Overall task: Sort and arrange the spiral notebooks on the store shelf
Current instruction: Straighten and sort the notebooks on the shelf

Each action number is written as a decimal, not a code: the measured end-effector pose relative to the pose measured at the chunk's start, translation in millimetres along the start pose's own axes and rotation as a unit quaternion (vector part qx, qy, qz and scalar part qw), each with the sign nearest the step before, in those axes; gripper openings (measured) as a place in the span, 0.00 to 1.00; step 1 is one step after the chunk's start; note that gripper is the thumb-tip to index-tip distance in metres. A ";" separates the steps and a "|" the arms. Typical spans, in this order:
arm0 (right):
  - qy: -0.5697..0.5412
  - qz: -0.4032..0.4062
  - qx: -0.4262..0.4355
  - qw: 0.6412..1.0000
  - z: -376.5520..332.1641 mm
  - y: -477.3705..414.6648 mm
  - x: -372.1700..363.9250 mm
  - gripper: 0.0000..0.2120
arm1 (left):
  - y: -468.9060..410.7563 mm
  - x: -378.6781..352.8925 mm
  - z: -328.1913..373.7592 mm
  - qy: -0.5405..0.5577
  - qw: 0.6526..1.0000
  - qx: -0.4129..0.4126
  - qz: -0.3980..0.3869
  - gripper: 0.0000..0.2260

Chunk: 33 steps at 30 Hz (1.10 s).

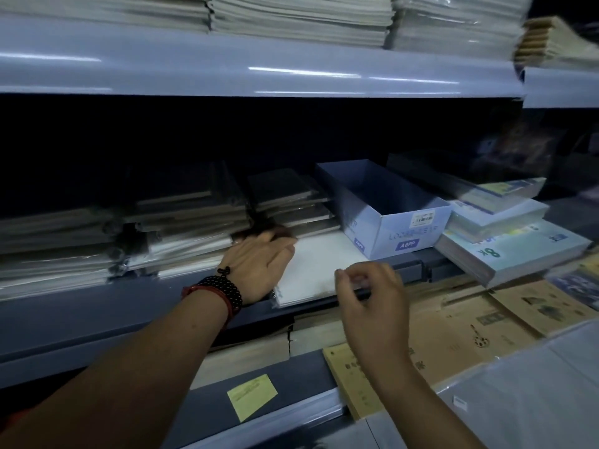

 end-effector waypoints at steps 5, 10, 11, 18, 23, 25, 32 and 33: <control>-0.281 -0.082 -0.388 0.874 38.1 14.9 -23.0 0.15 | -0.6 -0.6 2.5 -0.014 1.000 -0.007 -0.007 0.27; -0.342 -0.127 -0.393 0.844 32.6 9.4 -39.0 0.12 | -1.0 1.4 3.3 -0.020 1.000 -0.007 -0.011 0.22; -0.347 -0.130 -0.391 0.843 32.5 8.9 -37.1 0.12 | -0.7 1.5 4.1 -0.017 1.000 -0.007 -0.012 0.22; -0.358 -0.167 -0.403 0.826 34.1 41.4 -8.0 0.13 | 3.6 4.0 5.9 0.010 1.000 0.010 0.000 0.25; -0.373 -0.207 -0.422 0.800 45.8 62.6 18.1 0.12 | 3.1 4.8 5.2 0.011 1.000 0.015 -0.005 0.28; -0.407 -0.227 -0.432 0.772 45.4 62.5 15.2 0.13 | 3.9 5.8 5.4 0.011 1.000 0.016 -0.003 0.30; -0.461 -0.199 -0.439 0.745 46.5 46.0 4.8 0.18 | 2.0 3.8 7.0 -0.001 1.000 0.015 -0.008 0.22; -0.466 -0.200 -0.442 0.741 46.8 45.7 4.2 0.18 | 2.9 3.9 7.6 -0.001 1.000 0.016 -0.011 0.25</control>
Point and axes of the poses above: each hand's wrist, its own y-axis away from the middle knuckle, its own x-axis out of the back of the hand, z = x × y, the point moved 7 cm from there along -y, towards the middle knuckle, and after that the axes turned 14 degrees about -x, right-handed, at the moved point
